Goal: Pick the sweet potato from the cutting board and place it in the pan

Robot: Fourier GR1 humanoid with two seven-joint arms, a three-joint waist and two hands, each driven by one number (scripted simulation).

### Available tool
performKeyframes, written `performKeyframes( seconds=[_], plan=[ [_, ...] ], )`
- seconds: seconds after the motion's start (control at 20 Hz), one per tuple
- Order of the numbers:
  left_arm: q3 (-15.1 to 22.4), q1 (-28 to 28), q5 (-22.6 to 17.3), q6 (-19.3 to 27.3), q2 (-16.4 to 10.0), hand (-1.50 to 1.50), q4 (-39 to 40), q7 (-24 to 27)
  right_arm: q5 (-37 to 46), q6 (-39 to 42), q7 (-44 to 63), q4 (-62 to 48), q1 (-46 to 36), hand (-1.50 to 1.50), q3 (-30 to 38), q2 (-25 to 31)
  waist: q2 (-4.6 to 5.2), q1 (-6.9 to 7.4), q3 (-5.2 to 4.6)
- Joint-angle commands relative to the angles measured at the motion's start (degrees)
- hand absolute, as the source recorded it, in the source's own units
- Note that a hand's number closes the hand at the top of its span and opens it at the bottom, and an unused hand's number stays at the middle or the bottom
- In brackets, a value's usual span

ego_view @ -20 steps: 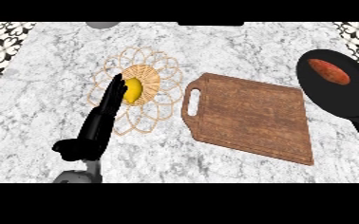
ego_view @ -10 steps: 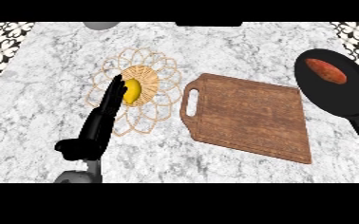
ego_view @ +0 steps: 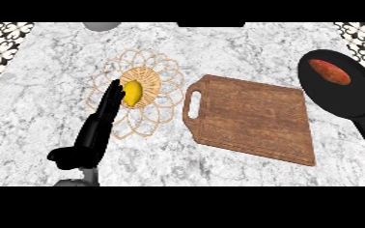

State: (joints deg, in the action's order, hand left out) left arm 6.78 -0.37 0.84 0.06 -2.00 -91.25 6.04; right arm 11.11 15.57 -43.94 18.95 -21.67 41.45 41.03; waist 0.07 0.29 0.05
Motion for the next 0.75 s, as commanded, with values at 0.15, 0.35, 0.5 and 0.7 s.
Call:
performKeyframes(
  seconds=[0.15, 0.35, 0.5, 0.7],
  plan=[
    [-0.1, -0.5, 0.7, 0.4, 0.9, 0.0, 1.2, 0.3, -2.2, -4.3, 0.8, 4.1, 2.8, -1.5, -3.9, -3.0, -0.08, -0.21, -0.05],
    [-0.2, -0.2, 0.8, 0.2, 0.9, 0.0, 1.1, -0.1, -3.0, -3.3, 3.0, 3.9, 2.1, -1.5, -5.0, 0.6, -0.05, -0.08, -0.03],
    [0.4, -2.3, 2.5, 1.1, 1.6, 0.0, 3.6, 0.4, -3.0, -3.8, -2.6, 0.8, 4.1, -1.5, -5.0, 1.5, 0.05, -0.06, 0.01],
    [-1.5, -1.9, -0.8, -1.4, -0.8, 0.0, -1.5, -3.4, -2.3, -11.6, -2.5, 3.7, 3.5, -1.5, -6.9, -1.9, 0.0, 0.11, 0.01]
  ],
)
